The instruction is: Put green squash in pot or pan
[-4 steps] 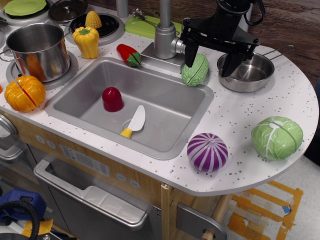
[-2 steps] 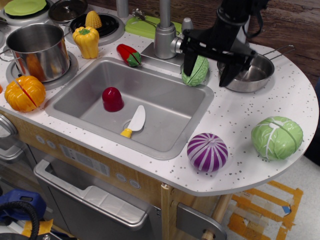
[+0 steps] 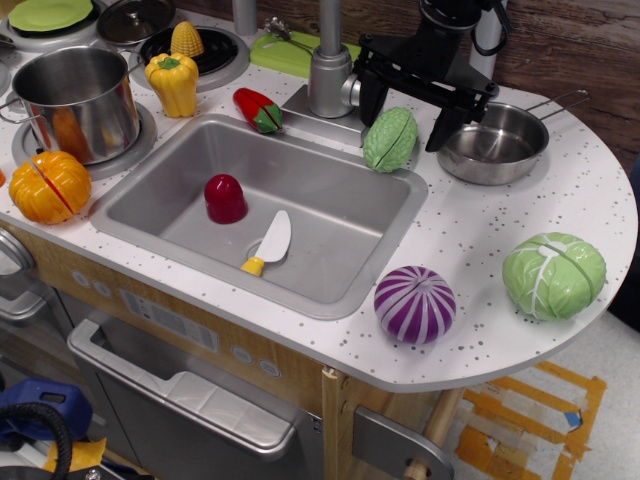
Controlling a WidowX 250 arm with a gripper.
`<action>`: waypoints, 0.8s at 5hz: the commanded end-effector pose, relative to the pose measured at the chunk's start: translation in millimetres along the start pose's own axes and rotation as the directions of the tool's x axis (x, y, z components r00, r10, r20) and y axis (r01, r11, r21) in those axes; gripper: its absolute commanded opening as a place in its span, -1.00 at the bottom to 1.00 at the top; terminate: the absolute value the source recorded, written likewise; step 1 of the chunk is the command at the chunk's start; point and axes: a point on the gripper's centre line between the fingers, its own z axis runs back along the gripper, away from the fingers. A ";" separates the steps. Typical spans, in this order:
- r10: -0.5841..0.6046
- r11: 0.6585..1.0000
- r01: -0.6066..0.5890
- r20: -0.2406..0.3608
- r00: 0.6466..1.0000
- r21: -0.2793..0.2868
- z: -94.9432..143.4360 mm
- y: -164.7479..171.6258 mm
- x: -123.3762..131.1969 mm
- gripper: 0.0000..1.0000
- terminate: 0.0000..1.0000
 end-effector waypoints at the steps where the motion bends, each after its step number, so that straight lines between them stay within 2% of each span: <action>1: -0.043 0.999 0.045 0.104 0.994 -0.016 -1.9 25.5 30.8 1.00 -1.00; 2: -0.057 0.998 0.060 0.128 0.990 -0.017 -10.9 27.2 39.1 1.00 -1.00; 4: -0.046 0.997 0.056 0.149 0.988 -0.062 -29.2 26.0 40.9 1.00 -1.00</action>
